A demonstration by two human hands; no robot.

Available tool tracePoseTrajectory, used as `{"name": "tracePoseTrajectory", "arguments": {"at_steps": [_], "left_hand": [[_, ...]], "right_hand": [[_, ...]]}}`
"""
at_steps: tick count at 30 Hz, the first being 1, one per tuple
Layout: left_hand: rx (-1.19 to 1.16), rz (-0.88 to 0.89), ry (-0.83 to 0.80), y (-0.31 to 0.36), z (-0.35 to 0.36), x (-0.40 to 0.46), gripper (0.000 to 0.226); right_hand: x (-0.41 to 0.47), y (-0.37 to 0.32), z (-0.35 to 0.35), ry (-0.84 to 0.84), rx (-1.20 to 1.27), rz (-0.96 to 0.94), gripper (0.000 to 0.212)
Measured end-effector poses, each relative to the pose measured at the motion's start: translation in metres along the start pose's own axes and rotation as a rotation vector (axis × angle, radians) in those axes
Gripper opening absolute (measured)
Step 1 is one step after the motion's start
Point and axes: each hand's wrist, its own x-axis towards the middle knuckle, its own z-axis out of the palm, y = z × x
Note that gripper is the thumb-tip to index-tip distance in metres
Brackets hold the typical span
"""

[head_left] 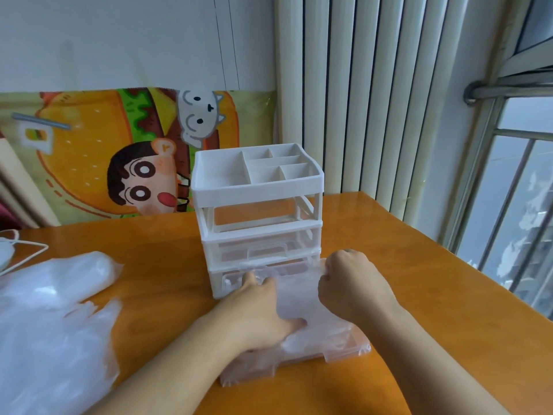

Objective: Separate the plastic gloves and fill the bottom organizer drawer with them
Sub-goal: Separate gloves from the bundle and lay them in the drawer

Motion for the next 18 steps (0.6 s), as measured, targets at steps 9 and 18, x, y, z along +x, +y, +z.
{"name": "tracePoseTrajectory", "arguments": {"at_steps": [9,18], "left_hand": [[0.215,0.111,0.044,0.000,0.007,0.013,0.054],[0.129,0.033,-0.017,-0.011,0.009,0.022,0.058]], "right_hand": [[-0.013,-0.009,-0.017,0.088,0.043,-0.260,0.023],[-0.022,-0.021,-0.014,-0.550,-0.012,-0.225,0.088]]}}
